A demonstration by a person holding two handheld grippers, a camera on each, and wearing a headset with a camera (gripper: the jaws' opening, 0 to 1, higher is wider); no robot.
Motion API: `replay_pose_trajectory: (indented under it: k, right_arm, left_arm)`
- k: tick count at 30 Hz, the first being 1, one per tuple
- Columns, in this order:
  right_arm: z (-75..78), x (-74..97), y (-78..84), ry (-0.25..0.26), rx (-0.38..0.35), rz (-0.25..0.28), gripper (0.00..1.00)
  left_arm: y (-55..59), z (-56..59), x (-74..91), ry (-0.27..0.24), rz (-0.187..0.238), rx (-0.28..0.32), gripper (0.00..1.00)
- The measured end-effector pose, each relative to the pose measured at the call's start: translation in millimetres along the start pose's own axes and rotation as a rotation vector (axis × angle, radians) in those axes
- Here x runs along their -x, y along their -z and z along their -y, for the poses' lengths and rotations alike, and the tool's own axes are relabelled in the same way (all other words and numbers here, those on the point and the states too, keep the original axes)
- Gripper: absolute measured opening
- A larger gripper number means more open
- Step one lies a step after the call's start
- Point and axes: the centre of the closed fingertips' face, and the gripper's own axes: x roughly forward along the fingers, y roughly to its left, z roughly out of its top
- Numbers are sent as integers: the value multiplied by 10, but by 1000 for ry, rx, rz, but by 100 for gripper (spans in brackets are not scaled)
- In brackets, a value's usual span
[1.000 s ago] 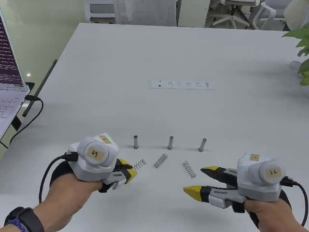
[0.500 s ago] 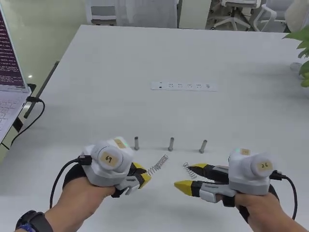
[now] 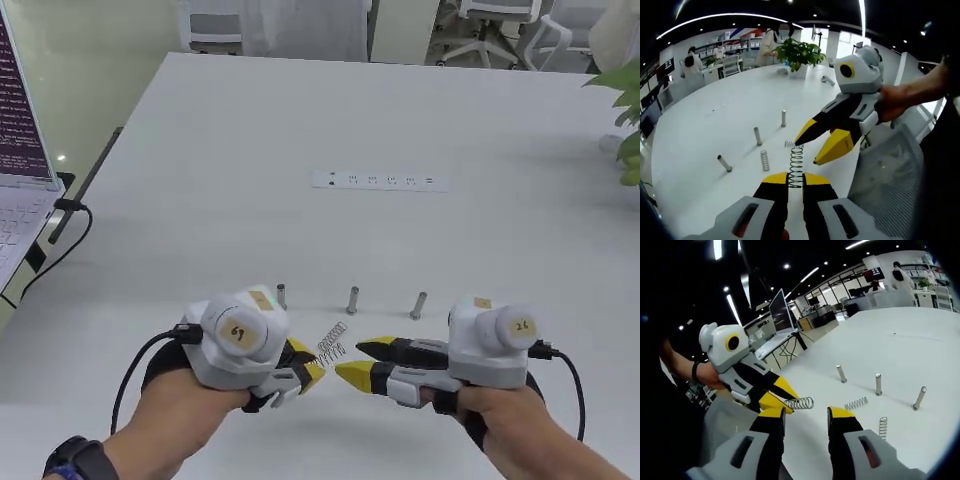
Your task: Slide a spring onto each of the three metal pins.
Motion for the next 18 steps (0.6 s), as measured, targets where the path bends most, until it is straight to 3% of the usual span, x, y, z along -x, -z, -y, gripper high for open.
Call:
replay_pose_trajectory:
  k: [5, 12, 18]
  right_arm:
    - [-18, -52, -9, -18, -22, 0, 31]
    - [-48, -63, -33, -65, -120, 23, 25]
    - [-75, -65, -36, -70, -119, 21, 18]
  left_arm:
    - [-32, 39, -6, 8, 7, -14, 2]
    - [-47, 52, 0, 11, 12, -22, 2]
    - [-57, 50, 3, 11, 14, -25, 2]
